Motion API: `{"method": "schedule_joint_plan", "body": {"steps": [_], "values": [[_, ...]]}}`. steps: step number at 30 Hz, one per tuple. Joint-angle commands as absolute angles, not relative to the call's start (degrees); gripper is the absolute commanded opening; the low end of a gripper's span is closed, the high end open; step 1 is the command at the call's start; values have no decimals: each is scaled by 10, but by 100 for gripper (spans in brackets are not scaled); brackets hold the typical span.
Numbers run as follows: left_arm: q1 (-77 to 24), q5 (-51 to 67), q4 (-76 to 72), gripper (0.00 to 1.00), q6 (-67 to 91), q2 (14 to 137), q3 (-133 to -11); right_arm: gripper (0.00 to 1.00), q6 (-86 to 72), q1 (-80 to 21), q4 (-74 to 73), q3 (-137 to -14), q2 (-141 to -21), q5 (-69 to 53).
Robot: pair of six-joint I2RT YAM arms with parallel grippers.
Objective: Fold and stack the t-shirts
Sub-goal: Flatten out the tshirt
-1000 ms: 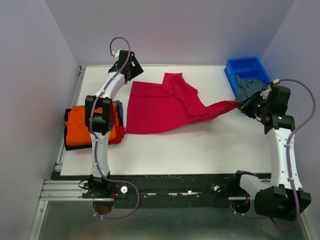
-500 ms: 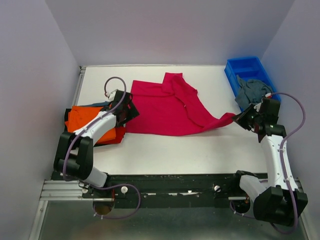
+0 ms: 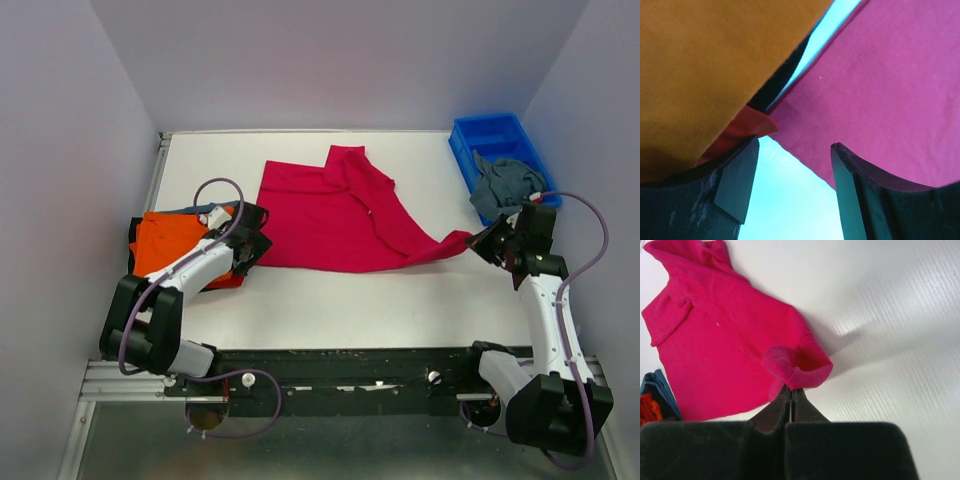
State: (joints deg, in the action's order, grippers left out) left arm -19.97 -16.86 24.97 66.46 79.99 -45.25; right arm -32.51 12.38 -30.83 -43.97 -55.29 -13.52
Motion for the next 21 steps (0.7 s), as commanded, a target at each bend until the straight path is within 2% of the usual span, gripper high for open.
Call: {"method": "schedule_joint_plan", "body": {"steps": [1,6,9,12,14,21], "values": [[-200,-185,240,71,727,843,-453,1,-323,126,-291,-435,-548,-124],[-209,-186,239,67,752,876,-453,1,-323,126,-294,-437,-548,-120],[-209,-193,242,52,765,903,-461,1,-324,127,-293,-437,-549,-121],[-209,-212,250,29,767,914,-472,1,-327,126,-295,-437,-548,-116],[-209,-221,244,2,759,911,-477,1,-329,126,-296,-437,-546,-108],[-237,-277,270,0,738,865,-517,1,-344,126,-278,-450,-562,-131]]}}
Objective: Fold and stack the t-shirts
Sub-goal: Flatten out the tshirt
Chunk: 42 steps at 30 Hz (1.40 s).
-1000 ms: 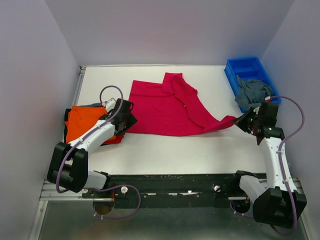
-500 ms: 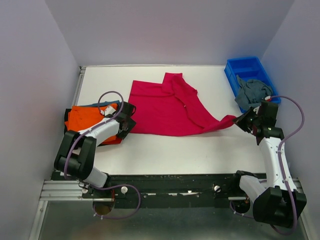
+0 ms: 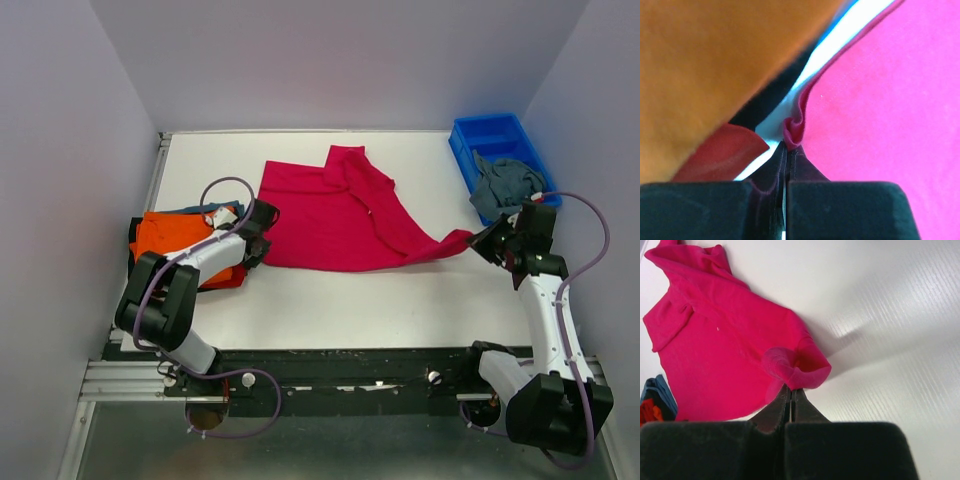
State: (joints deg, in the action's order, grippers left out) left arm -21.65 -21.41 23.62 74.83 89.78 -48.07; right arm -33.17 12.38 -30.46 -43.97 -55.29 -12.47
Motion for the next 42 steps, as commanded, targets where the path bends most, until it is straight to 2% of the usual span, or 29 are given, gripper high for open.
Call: {"method": "schedule_joint_plan", "body": {"steps": [1,5,9,12,16,19,22,25,28,31,35,42], "values": [[-246,-293,282,0,737,857,-530,1,-343,126,-264,-452,-568,-155],[-252,-307,288,0,706,845,-597,1,-355,126,-201,-495,-633,-239],[-206,-246,319,0,658,879,-729,1,-364,127,-237,-667,-728,-252],[-189,-265,400,0,619,895,-883,1,-354,130,-307,-818,-751,-278],[-187,-302,459,0,535,852,-1037,1,-324,131,-330,-933,-687,-297],[-189,-303,436,0,480,768,-1060,1,-295,131,-324,-975,-612,-307],[-190,-306,391,0,454,688,-1049,1,-281,131,-314,-999,-541,-266],[-190,-311,402,0,444,673,-1092,1,-279,131,-326,-1051,-524,-233],[-190,-294,406,0,449,705,-1124,1,-286,131,-354,-1113,-568,-249],[-190,-273,394,0,469,757,-1115,1,-309,131,-362,-1124,-630,-265],[-187,-270,381,0,489,864,-1128,1,-338,131,-363,-1150,-763,-304],[-128,-187,425,0,532,1083,-1358,1,-395,131,-354,-1357,-1001,-364]]}}
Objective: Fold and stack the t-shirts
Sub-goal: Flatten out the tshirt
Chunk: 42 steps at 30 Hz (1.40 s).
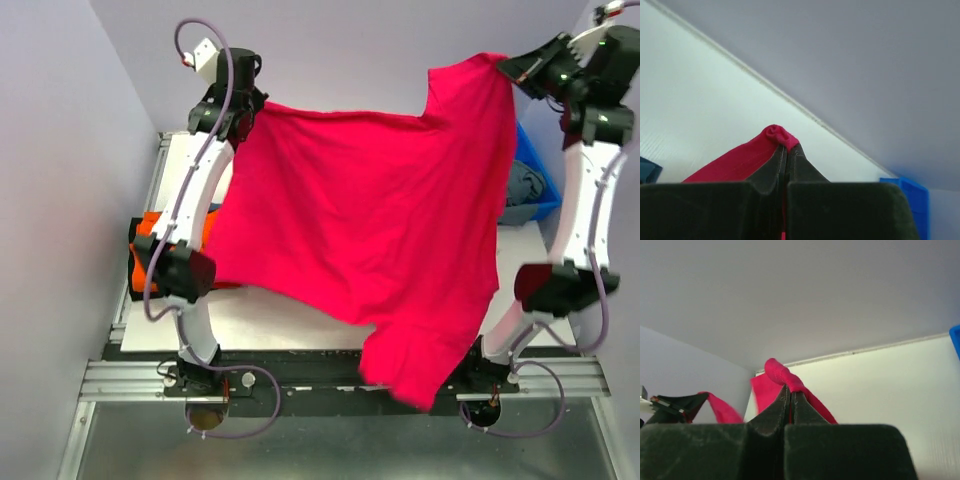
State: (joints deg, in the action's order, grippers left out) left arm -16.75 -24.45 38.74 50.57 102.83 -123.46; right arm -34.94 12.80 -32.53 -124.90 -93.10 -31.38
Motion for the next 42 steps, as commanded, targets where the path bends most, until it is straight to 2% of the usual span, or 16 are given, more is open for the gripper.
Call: {"method": "schedule_joint_plan", "body": {"steps": [1,3,9,12,17,23,29,34,38,42], "values": [[-121,-181,424,0,532,1103,-1401,1,-402,132,-351,-1399,-1029,-366],[-106,-162,395,0,530,1131,-1457,1,-427,141,-316,-1455,-1065,-382],[-84,-136,258,0,527,1121,-1443,1,-583,219,-173,-1504,-1118,-446],[-83,-134,230,0,519,1115,-1415,1,-584,228,-157,-1467,-1103,-465],[-84,-91,154,0,519,1064,-1223,1,-537,229,-156,-1271,-1033,-504],[-85,-98,54,0,526,936,-885,1,-487,230,-129,-884,-853,-476],[-92,-103,11,0,594,797,-578,1,-459,230,-122,-580,-669,-428],[-115,-75,9,0,632,689,-384,1,-389,232,-256,-441,-522,-302],[-143,-83,51,0,639,595,-291,1,-350,232,-355,-366,-390,-182],[-154,-85,71,0,657,528,-244,1,-328,232,-372,-328,-294,-166]]}}
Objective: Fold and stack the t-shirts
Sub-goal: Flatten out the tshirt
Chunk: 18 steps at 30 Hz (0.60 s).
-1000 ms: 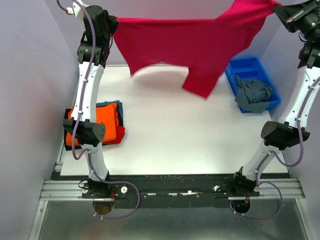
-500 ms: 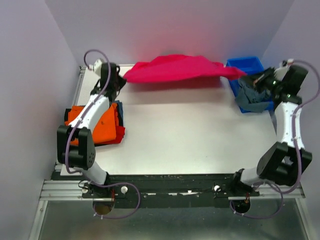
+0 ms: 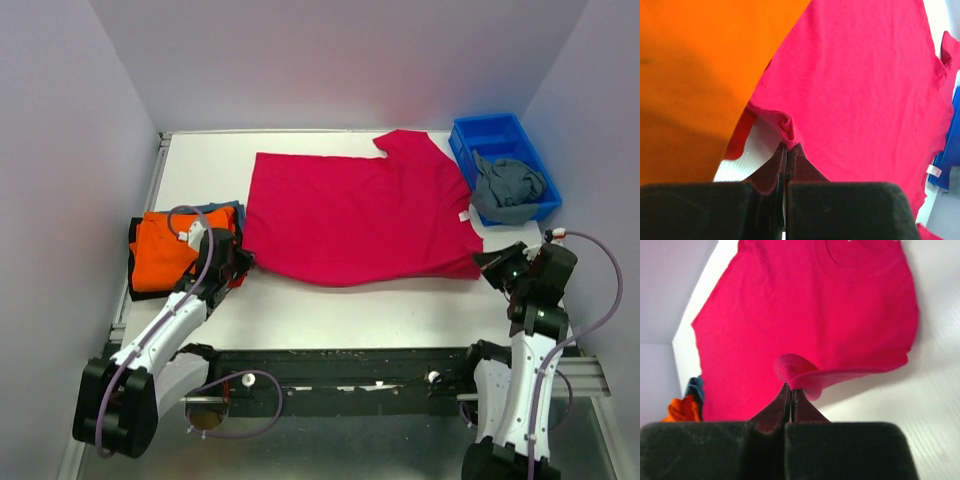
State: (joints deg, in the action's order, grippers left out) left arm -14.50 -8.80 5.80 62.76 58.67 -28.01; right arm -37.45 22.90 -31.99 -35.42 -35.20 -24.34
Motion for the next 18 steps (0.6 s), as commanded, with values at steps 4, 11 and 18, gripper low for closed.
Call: {"method": "schedule_joint_plan", "body": {"steps": [4,11,18], "values": [[-155,-111,85,0,646,530,-269,1,-313,232,-330,-335,-331,-226],[-155,-144,88,0,685,647,-345,1,-296,230,-244,-423,-556,-292],[-153,-170,113,0,722,799,-458,1,-334,202,-171,-496,-719,-294]]}}
